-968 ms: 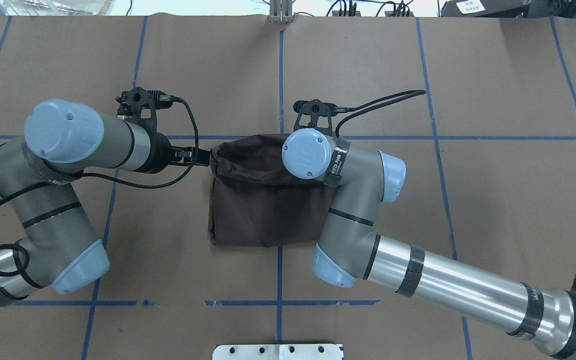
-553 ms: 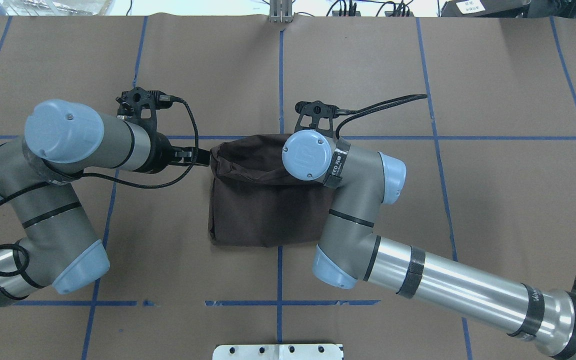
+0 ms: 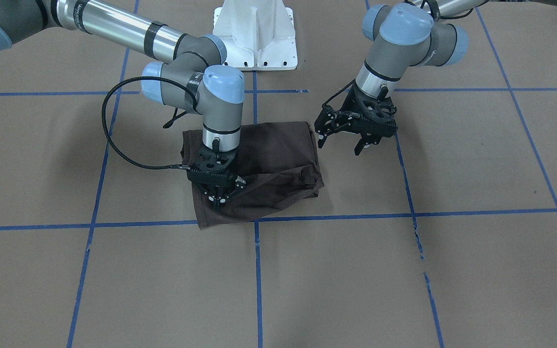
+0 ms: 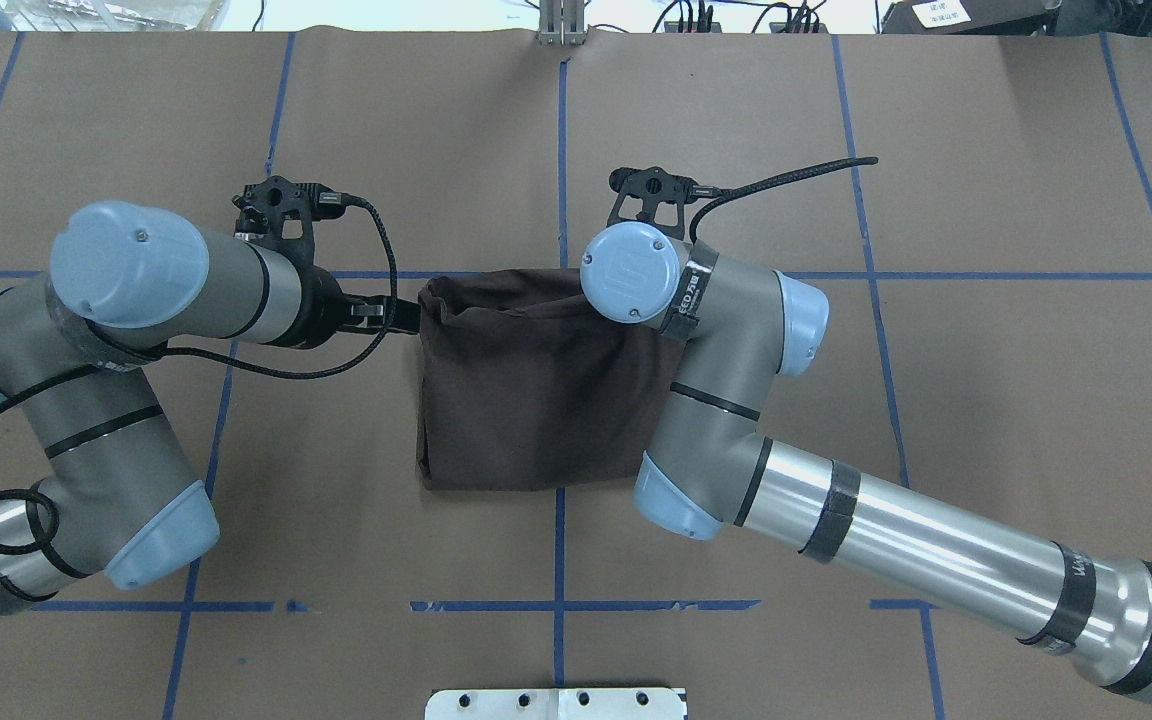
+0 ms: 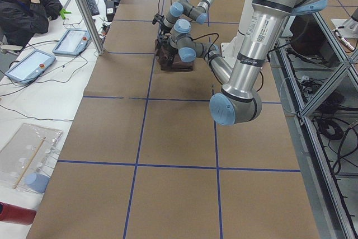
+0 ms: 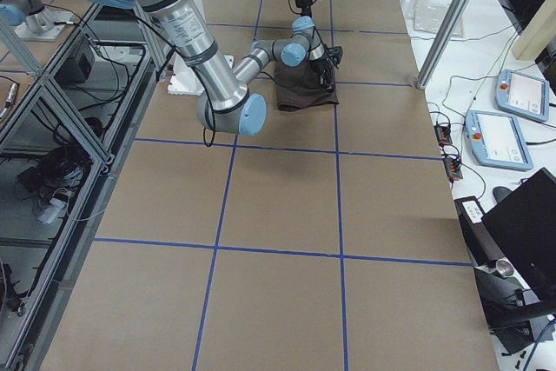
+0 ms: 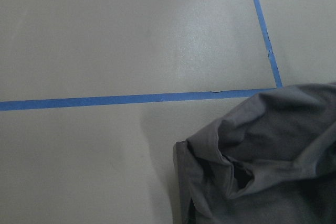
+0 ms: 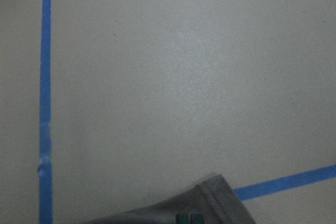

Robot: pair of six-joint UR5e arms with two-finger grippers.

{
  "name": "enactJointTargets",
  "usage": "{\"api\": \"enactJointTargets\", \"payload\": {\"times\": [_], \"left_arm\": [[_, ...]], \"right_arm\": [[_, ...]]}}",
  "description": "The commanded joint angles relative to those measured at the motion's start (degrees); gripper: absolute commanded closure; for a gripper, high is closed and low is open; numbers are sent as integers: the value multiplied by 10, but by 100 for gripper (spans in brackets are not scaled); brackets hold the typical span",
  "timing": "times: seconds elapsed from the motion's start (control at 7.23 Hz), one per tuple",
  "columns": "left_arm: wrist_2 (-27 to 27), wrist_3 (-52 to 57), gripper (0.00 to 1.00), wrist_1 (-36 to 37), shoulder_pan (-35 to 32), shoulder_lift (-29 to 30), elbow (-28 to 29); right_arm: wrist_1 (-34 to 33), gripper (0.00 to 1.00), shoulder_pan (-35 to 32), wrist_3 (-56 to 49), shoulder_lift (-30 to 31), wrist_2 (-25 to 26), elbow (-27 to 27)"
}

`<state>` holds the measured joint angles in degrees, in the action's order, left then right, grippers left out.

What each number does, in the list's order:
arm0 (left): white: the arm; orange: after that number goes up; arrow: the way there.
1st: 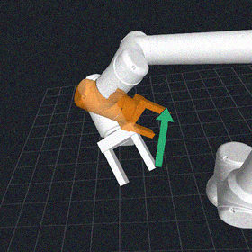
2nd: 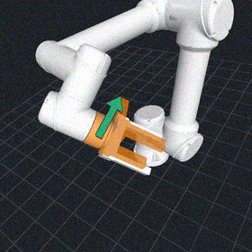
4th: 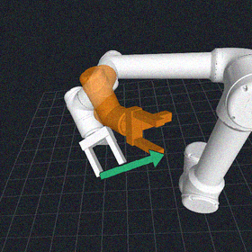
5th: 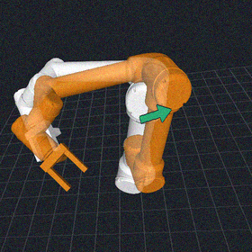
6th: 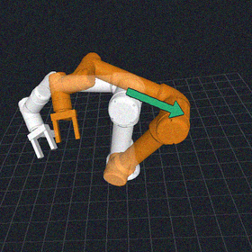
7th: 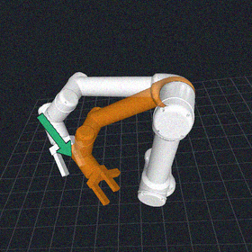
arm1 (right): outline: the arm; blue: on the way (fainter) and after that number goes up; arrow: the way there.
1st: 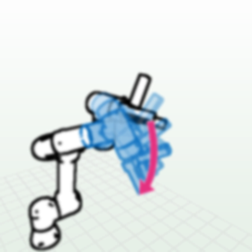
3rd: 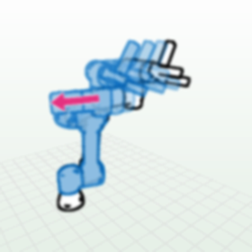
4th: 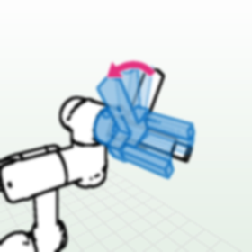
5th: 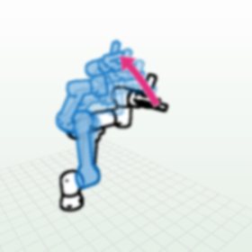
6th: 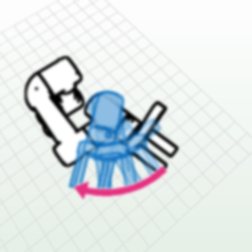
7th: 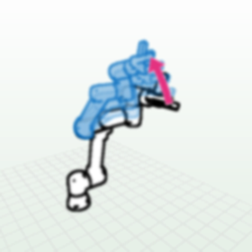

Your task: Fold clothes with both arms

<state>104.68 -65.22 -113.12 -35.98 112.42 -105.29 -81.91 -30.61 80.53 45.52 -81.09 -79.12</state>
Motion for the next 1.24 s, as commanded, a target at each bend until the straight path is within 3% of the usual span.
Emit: {"api": "enactJointTargets", "payload": {"times": [0.0,0.14,0.28,0.41,0.69,0.83,0.97,1.11], "left_arm": [[0,-1,0,0,1,0,0],[-1,-1,0,0,1,0,3],[-1,-1,0,0,3,0,4],[-2,-13,0,0,6,3,8],[-13,-39,0,3,9,53,77],[-28,-40,0,3,9,78,110],[-32,-40,0,4,10,83,128],[-44,-40,0,8,12,94,147]], "right_arm": [[1,100,-13,1,1,1,24],[2,45,-12,-6,1,1,24],[3,0,-10,-10,-5,10,28],[4,0,-19,-16,-10,4,21],[1,0,-89,-87,-12,-130,-26],[-5,0,-121,-112,3,-170,-64],[-30,0,-138,-141,26,-205,-106],[-37,0,-139,-155,54,-205,-143]]}}
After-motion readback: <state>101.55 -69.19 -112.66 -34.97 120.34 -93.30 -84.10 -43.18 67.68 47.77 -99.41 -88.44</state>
